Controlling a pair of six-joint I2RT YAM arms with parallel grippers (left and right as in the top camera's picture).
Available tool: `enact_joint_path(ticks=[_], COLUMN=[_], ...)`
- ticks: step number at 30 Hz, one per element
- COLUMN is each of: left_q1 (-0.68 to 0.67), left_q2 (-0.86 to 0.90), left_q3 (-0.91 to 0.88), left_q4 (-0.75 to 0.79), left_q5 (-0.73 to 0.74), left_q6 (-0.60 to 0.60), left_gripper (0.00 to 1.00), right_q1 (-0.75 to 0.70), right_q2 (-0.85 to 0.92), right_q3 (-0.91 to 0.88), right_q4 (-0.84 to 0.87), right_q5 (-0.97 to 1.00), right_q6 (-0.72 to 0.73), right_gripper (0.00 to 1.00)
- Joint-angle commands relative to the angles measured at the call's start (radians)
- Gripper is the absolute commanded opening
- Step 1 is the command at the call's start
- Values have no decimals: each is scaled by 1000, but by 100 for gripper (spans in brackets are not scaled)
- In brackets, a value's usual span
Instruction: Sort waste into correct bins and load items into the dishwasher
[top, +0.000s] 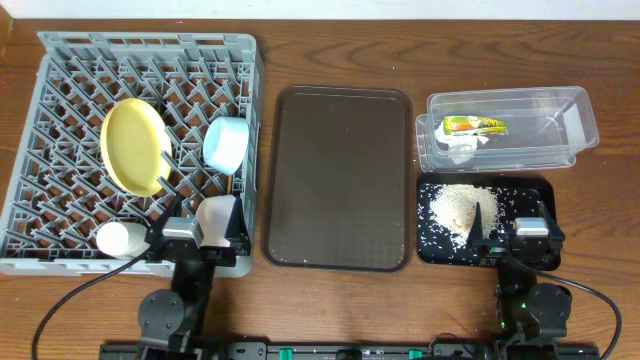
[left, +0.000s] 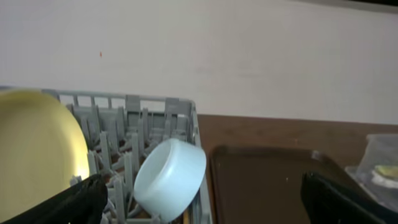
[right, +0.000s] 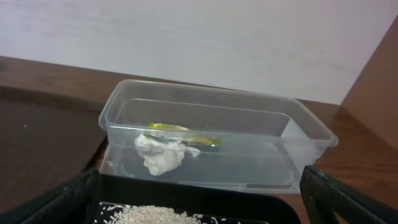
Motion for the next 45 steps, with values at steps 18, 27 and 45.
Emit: enact_joint_path(ticks=[18,27,45], left_q1=[7,7,7], left_q2=[-7,8,8], left_q3=[-120,-120,-120], left_q4=[-62,-64,-64], left_q5=[10,10,10], left_q6=[14,14,14], left_gripper=[99,99,99], right_q1=[-7,-7,-7], right_q2=[-5,-5,-5], right_q3=[-3,-3,-3], right_q4=[-2,-2,-2], right_q5=[3,3,3], right_q6=[10,10,10], right_gripper=[99,99,99])
